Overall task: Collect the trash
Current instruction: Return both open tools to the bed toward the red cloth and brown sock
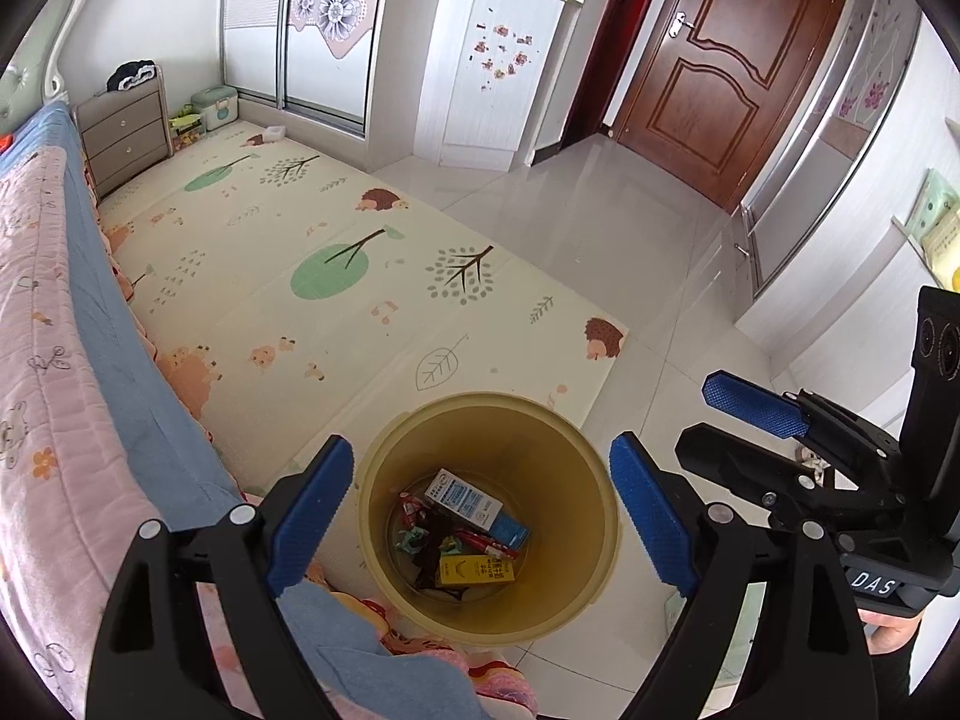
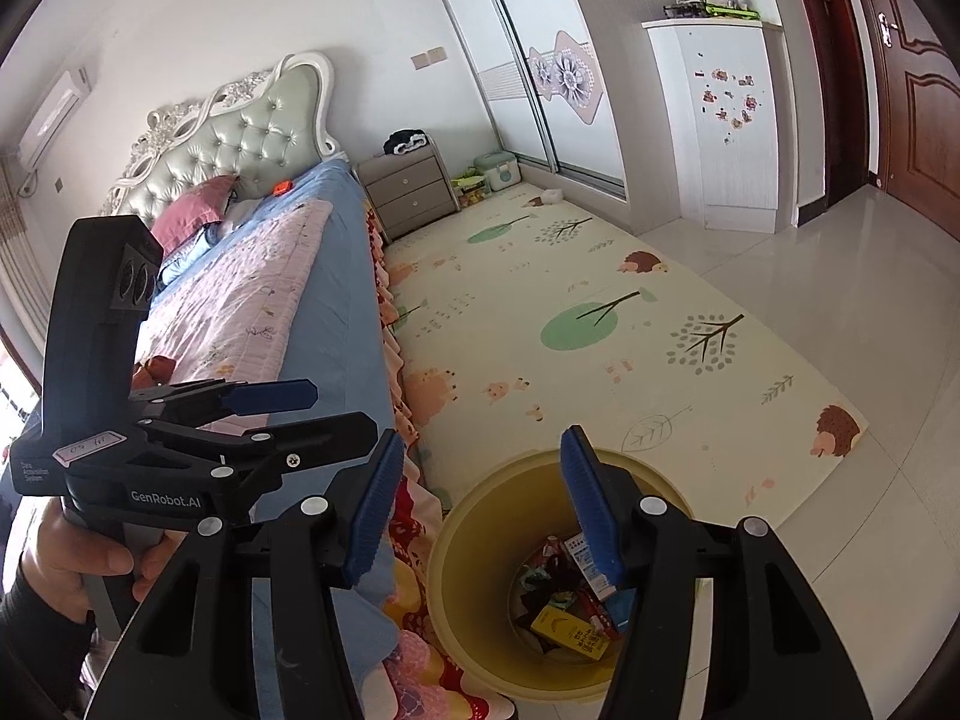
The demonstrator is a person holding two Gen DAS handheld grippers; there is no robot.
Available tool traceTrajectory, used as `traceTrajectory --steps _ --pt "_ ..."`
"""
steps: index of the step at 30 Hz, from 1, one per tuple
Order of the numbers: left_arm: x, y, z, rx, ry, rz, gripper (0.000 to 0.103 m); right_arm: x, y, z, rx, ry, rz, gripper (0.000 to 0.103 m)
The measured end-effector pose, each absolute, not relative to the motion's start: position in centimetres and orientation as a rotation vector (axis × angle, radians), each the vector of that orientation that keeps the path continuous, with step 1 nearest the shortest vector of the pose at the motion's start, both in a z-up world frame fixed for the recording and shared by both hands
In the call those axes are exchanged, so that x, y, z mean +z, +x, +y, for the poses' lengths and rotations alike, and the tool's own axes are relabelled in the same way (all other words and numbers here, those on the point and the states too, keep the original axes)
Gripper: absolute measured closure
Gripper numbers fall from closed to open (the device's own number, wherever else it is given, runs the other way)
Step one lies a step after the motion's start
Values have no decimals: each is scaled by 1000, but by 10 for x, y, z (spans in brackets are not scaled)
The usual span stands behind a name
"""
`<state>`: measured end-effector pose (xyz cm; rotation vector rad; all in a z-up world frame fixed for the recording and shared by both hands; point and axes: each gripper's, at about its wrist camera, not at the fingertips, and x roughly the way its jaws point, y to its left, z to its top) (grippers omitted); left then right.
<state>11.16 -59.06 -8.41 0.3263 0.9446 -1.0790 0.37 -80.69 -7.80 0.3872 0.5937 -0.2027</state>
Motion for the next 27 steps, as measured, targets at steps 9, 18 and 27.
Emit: traceTrajectory --steps 9,18,27 --pt "-53 129 -517 -1006 226 821 14 -46 30 -761 -114 293 534 48" --pt "-23 170 -398 -778 147 727 12 -21 92 -676 102 227 512 48" --pt "1 209 -276 -536 142 655 10 -10 153 -582 280 163 533 48"
